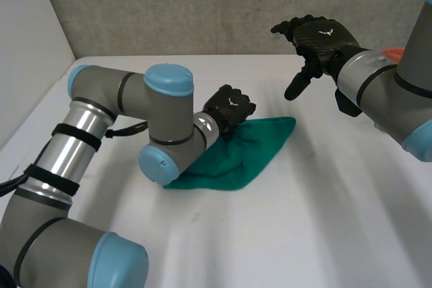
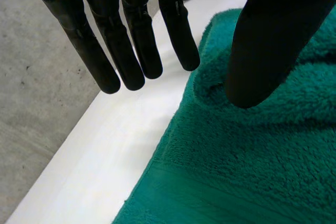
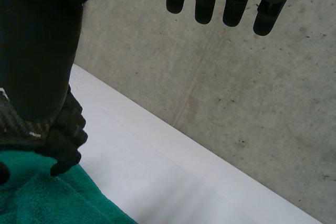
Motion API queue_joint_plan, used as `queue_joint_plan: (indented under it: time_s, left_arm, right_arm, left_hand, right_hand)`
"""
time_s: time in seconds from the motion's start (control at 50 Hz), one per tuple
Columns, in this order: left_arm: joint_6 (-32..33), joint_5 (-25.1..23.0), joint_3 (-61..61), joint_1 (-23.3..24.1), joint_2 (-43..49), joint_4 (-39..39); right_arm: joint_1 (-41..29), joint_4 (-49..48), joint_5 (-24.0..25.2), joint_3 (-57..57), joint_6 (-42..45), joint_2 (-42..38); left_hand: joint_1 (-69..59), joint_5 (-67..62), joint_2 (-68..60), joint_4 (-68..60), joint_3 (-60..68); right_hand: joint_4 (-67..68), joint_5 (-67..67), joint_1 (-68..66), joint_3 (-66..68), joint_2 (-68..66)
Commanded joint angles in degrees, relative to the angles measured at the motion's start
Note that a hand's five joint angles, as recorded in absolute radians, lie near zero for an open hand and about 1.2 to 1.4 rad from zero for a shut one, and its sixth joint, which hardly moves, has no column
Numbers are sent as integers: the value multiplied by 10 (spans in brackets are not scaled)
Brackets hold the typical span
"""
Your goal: Fold the laundry.
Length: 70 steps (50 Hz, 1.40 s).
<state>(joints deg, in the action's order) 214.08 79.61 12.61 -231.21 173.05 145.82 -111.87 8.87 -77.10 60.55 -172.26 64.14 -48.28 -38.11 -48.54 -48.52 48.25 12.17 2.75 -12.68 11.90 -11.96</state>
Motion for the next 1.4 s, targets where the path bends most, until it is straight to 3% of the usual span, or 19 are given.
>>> queue_joint_plan:
  time_s: [0.02, 0.1, 0.18, 0.4, 0.48, 0.52, 0.62, 0.64, 0.66, 0.76, 0.9, 1.22, 1.3, 1.32, 1.34, 1.4]
  left_arm:
    - [81, 22, 5, 17, 15, 11]
    - [99, 32, 7, 19, 18, 25]
    - [99, 45, 4, 16, 16, 48]
    - [101, 79, -41, 21, -1, 48]
    - [46, 128, -115, 7, -56, -14]
    - [-17, 145, -179, -18, -103, -18]
    - [-117, 110, -322, -74, -219, 45]
    - [-140, 90, -370, -91, -256, 76]
    - [-151, 79, -394, -98, -275, 90]
    - [-211, 11, -542, -138, -392, 181]
    - [-257, -42, -693, -165, -500, 247]
    - [-233, -59, -840, -190, -594, 332]
    - [-234, -60, -847, -198, -600, 334]
    - [-234, -59, -849, -201, -602, 334]
    - [-233, -59, -850, -202, -603, 334]
    - [-231, -59, -854, -209, -606, 334]
  right_arm:
    - [0, 2, -1, 1, 2, 3]
    - [1, 2, -1, 4, 4, 5]
    - [2, 2, -1, 5, 8, 7]
    - [4, 4, -1, 5, 9, 15]
    - [2, 4, -1, 4, 9, 11]
    - [2, 5, -1, 1, 11, 3]
    - [-5, 32, -23, -25, 18, -44]
    - [-10, 48, -35, -41, 18, -65]
    - [-14, 57, -38, -49, 16, -76]
    - [-46, 97, -44, -96, -18, -144]
    - [-91, 74, -46, -173, -70, -234]
    - [-117, 90, -103, -375, -61, -403]
    - [-117, 92, -118, -392, -48, -418]
    - [-118, 94, -119, -397, -42, -418]
    - [-118, 95, -119, -400, -40, -417]
    - [-128, 94, -118, -404, -36, -407]
  left_hand:
    - [-87, -89, -84, -84, 87]
    - [-154, -156, -151, -152, 154]
    - [-317, -318, -314, -314, 317]
    - [-317, -319, -315, -315, 317]
    - [-317, -319, -315, -315, 317]
    - [-317, -319, -315, -315, 317]
    - [-317, -319, -315, -315, 317]
    - [-148, -149, -145, -145, 148]
    - [-63, -64, -60, -60, 63]
    - [215, 214, 218, 218, -215]
    - [251, 249, 254, 253, -251]
    - [266, 265, 269, 269, -266]
    - [281, 280, 284, 284, -281]
    - [281, 280, 284, 284, -281]
    - [283, 281, 286, 286, -283]
    - [283, 281, 286, 286, -283]
  right_hand:
    - [-22, -27, 27, -19, 20]
    - [-22, -27, 27, -19, 20]
    - [-22, -27, 27, -19, 20]
    - [-22, -27, 27, -19, 20]
    - [-22, -27, 27, -19, 20]
    - [-22, -27, 27, -19, 20]
    - [-22, -27, 27, -19, 20]
    - [-22, -27, 27, -19, 20]
    - [-2, -7, 7, 1, 0]
    - [126, 120, -121, 129, -128]
    - [268, 262, -263, 270, -270]
    - [326, 321, -321, 329, -328]
    - [431, 425, -425, 433, -433]
    - [609, 603, -604, 612, -611]
    - [678, 672, -673, 680, -680]
    - [678, 673, -673, 681, -680]
